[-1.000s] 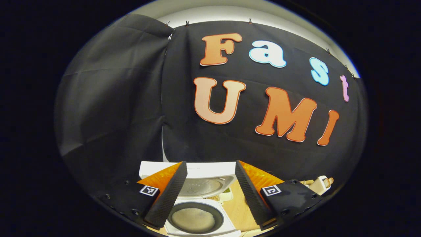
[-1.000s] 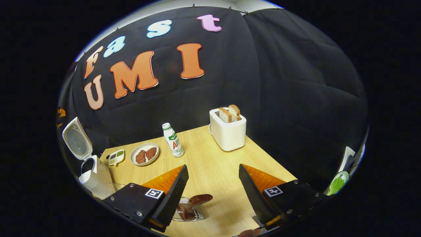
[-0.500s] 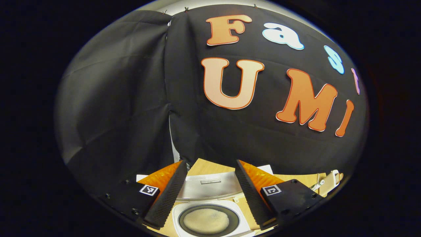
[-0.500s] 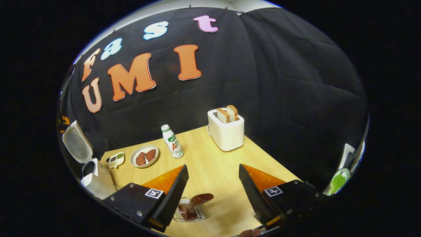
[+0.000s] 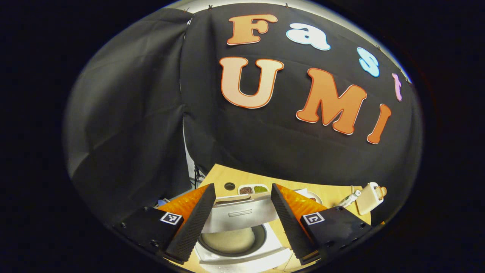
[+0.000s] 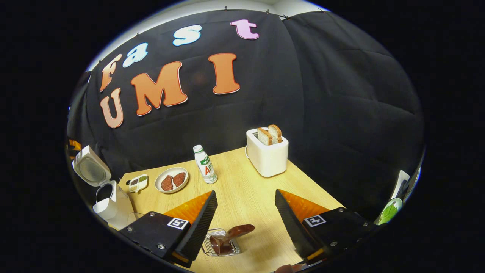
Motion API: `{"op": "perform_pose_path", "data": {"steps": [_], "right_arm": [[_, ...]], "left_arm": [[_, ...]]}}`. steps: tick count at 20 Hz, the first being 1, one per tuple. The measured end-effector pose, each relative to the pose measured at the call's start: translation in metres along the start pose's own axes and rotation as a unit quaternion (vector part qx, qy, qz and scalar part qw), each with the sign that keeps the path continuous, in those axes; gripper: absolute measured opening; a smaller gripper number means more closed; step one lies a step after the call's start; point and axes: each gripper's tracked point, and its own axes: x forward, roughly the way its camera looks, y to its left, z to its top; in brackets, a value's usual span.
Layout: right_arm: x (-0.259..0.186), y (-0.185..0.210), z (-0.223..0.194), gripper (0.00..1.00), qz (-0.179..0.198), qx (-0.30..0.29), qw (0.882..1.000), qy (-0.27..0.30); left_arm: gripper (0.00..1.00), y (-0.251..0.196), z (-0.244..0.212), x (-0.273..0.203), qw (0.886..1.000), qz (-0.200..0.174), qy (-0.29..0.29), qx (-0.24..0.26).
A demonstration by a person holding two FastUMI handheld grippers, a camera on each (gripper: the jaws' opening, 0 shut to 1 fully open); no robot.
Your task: Close the left gripper, press the button to open the rice cooker; take a wooden spoon from the chopstick holder with the right hand, scoop a spoonful of rice and pour it into the rice cooker, then put the wooden spoon back into the chopstick holder.
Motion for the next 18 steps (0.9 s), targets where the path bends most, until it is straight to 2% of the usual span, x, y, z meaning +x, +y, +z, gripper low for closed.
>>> {"op": "perform_pose_path", "data": {"steps": [4,7,14,18], "right_arm": [[0.001,0.005,0.000,0.95,0.013,-0.001,1.000,0.003],[0.000,0.010,-0.003,0.95,0.022,-0.007,1.000,0.007],[0.002,0.012,-0.007,0.95,0.020,0.000,1.000,0.008],[0.005,0.009,-0.013,0.95,0.014,0.003,1.000,0.015]], "left_arm": [[1.00,-0.007,-0.062,-0.012,0.999,-0.011,0.026,-0.016],[1.00,-0.006,-0.087,-0.011,0.999,-0.009,0.041,-0.035],[1.00,0.002,-0.126,-0.002,0.998,0.018,0.056,-0.016],[1.00,0.000,-0.161,0.002,0.996,0.025,0.086,-0.008]]}}
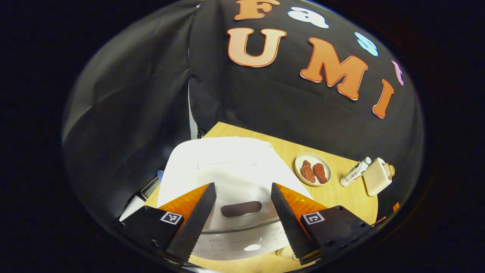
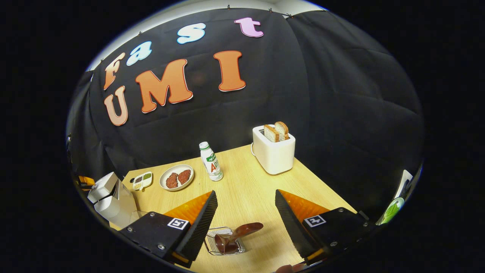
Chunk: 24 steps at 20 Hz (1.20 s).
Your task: Close the left gripper, press the button to open the rice cooker; take a wooden spoon from the chopstick holder with the right hand, scoop a spoonful of rice and pour it into the rice cooker, then put the wooden spoon back into the chopstick holder.
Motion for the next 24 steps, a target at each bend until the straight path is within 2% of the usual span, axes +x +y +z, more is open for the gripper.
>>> {"op": "perform_pose_path", "data": {"steps": [2,3,4,5,7,11,16,20,24], "right_arm": [[0.001,-0.002,-0.002,0.95,-0.004,0.004,1.000,0.002],[0.002,-0.003,-0.003,0.95,-0.006,0.005,1.000,0.004],[0.001,-0.002,-0.004,0.95,-0.006,0.005,1.000,0.005],[0.001,-0.001,-0.004,0.95,-0.005,0.003,1.000,0.007],[0.003,0.001,-0.003,0.95,-0.004,-0.009,1.000,0.006],[0.001,0.006,0.011,0.95,-0.001,-0.023,1.000,-0.006],[-0.009,0.008,0.041,0.95,0.003,-0.037,0.999,-0.031],[-0.027,0.011,0.082,0.95,0.008,-0.056,0.996,-0.074],[-0.053,0.021,0.131,0.95,0.020,-0.070,0.990,-0.119]], "left_arm": [[1.00,0.001,-0.018,0.008,1.000,0.001,0.011,-0.003],[0.99,0.005,-0.032,0.012,0.999,0.014,0.031,0.003],[1.00,0.009,-0.028,0.014,0.999,0.024,0.010,0.038],[1.00,0.010,-0.030,0.015,0.998,0.030,0.018,0.058],[1.00,0.002,-0.029,0.015,0.999,0.024,0.015,0.038],[1.00,-0.008,-0.025,0.001,0.999,0.015,-0.001,0.049],[0.99,-0.040,0.037,-0.054,0.993,-0.017,-0.110,0.045],[0.99,-0.055,0.102,-0.119,0.977,-0.033,-0.204,0.060],[0.99,-0.063,0.144,-0.173,0.960,-0.049,-0.267,0.066]]}}
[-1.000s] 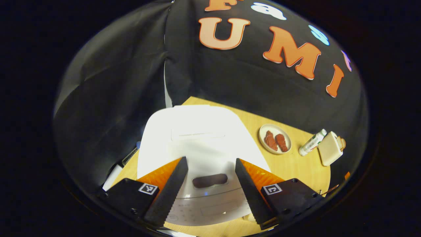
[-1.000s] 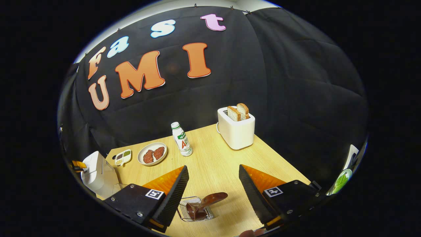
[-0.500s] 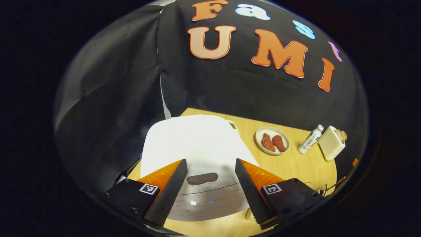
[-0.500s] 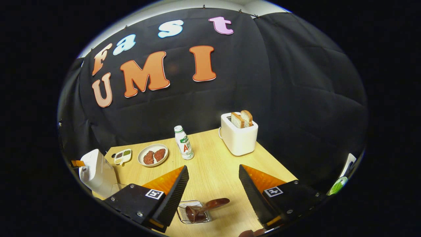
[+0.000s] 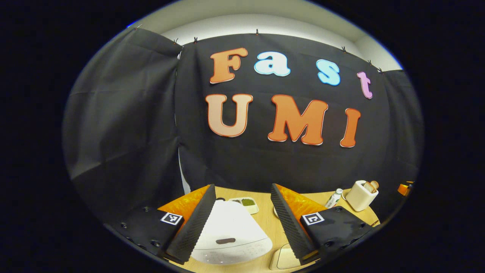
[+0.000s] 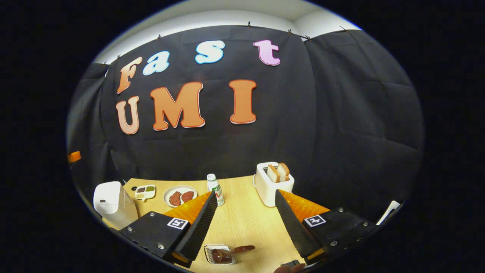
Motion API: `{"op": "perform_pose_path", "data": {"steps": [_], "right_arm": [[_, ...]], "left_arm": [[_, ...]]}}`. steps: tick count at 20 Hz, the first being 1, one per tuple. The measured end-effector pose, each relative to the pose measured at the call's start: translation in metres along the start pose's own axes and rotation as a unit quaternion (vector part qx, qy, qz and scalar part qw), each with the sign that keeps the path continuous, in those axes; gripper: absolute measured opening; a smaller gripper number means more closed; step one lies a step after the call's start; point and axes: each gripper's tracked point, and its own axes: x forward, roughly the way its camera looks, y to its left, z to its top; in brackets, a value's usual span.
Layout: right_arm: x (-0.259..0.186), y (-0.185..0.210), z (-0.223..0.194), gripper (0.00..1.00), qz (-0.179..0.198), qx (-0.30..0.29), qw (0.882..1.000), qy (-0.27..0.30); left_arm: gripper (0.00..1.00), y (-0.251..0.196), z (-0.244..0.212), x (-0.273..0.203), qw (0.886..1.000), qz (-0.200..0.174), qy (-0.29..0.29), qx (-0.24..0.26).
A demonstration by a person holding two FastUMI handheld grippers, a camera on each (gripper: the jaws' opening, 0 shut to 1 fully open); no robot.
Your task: Close the left gripper, press the button to open the rice cooker; take a wooden spoon from the chopstick holder with the right hand, scoop a spoonful of rice and pour it into the rice cooker, then put the wooden spoon back into the chopstick holder.
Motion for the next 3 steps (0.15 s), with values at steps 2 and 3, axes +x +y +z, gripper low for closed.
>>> {"op": "perform_pose_path", "data": {"steps": [2,3], "right_arm": [[-0.008,0.003,0.027,0.95,0.002,-0.007,1.000,-0.027],[-0.012,0.004,0.038,0.95,0.003,-0.012,0.999,-0.036]], "left_arm": [[0.99,0.001,0.021,-0.011,1.000,-0.001,-0.024,0.009],[0.99,0.001,0.030,-0.016,0.999,-0.003,-0.033,0.008]]}}
